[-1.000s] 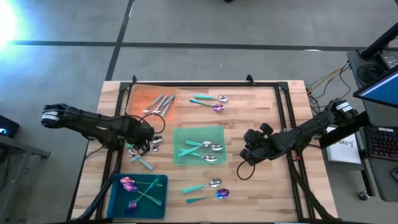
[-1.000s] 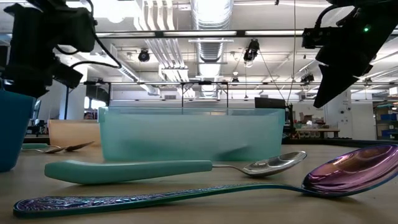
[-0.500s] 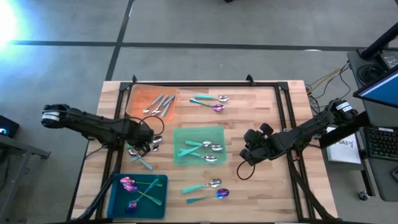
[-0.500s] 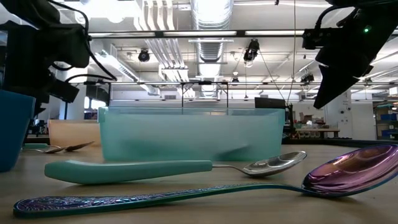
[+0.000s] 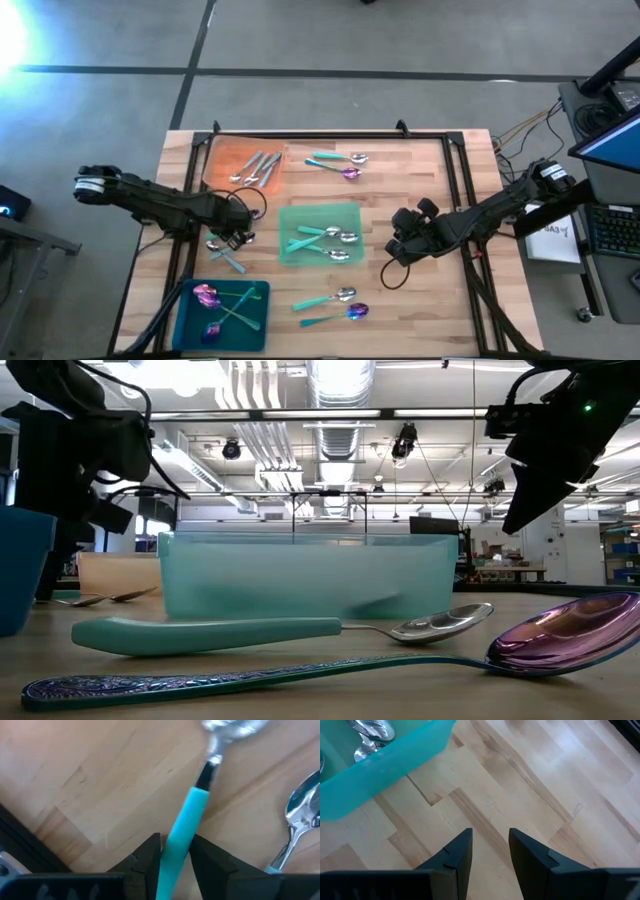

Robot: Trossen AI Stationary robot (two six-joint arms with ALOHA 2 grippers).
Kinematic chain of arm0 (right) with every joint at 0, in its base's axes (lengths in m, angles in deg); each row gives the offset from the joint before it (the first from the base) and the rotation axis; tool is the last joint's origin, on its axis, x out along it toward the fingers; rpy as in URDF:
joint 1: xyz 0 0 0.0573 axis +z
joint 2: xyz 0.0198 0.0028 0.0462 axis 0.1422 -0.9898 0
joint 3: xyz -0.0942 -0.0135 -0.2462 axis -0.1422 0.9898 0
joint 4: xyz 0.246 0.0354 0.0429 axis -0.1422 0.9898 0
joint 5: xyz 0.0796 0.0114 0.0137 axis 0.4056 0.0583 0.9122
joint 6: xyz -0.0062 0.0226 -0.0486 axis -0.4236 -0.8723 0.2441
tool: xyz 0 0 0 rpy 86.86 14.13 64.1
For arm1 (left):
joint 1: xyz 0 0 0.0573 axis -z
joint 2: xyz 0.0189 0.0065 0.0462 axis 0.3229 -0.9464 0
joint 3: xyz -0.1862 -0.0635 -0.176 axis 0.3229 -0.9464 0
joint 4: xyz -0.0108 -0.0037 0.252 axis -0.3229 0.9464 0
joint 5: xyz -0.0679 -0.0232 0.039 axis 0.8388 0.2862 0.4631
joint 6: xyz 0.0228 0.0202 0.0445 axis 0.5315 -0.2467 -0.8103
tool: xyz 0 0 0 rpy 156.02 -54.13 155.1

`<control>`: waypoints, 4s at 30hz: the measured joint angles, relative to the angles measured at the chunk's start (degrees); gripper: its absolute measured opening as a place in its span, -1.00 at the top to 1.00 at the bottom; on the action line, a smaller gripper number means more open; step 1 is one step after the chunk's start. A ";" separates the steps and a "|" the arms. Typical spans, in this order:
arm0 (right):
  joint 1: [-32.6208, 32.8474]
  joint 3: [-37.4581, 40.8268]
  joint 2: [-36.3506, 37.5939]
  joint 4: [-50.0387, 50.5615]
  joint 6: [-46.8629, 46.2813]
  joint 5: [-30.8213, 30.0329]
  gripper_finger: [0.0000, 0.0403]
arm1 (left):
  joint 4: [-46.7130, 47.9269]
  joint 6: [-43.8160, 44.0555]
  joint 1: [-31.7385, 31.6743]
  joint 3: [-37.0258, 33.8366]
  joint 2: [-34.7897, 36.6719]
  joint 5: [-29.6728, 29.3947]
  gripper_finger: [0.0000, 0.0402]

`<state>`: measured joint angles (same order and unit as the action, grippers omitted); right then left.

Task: Sort silverware by color (type)
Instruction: Put the green spoon into the green bin

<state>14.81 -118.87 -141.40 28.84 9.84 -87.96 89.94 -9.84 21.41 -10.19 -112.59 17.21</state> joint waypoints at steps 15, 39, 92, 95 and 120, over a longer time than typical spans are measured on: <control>0.00 0.00 0.00 -0.35 0.15 -0.02 0.41 | -1.29 1.11 -0.11 4.04 0.84 -8.36 0.83; -3.28 -0.28 0.00 -58.81 42.12 -8.41 0.41 | -61.92 -22.70 2.15 13.64 -2.12 -16.33 0.83; -10.67 -0.46 0.02 -58.63 44.15 8.92 0.67 | -58.19 -31.82 7.28 25.59 -13.37 -14.83 0.14; -10.67 -0.47 -0.42 -57.53 42.32 9.03 0.67 | -44.95 -26.80 7.64 25.59 -9.21 -14.78 0.17; -10.64 -6.19 -17.66 -49.68 33.95 14.08 0.67 | 9.84 -0.16 10.74 25.52 -1.82 -2.70 0.27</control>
<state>4.16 -125.05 -159.06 -20.83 43.79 -73.88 99.78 -10.00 32.15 15.33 -114.41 14.51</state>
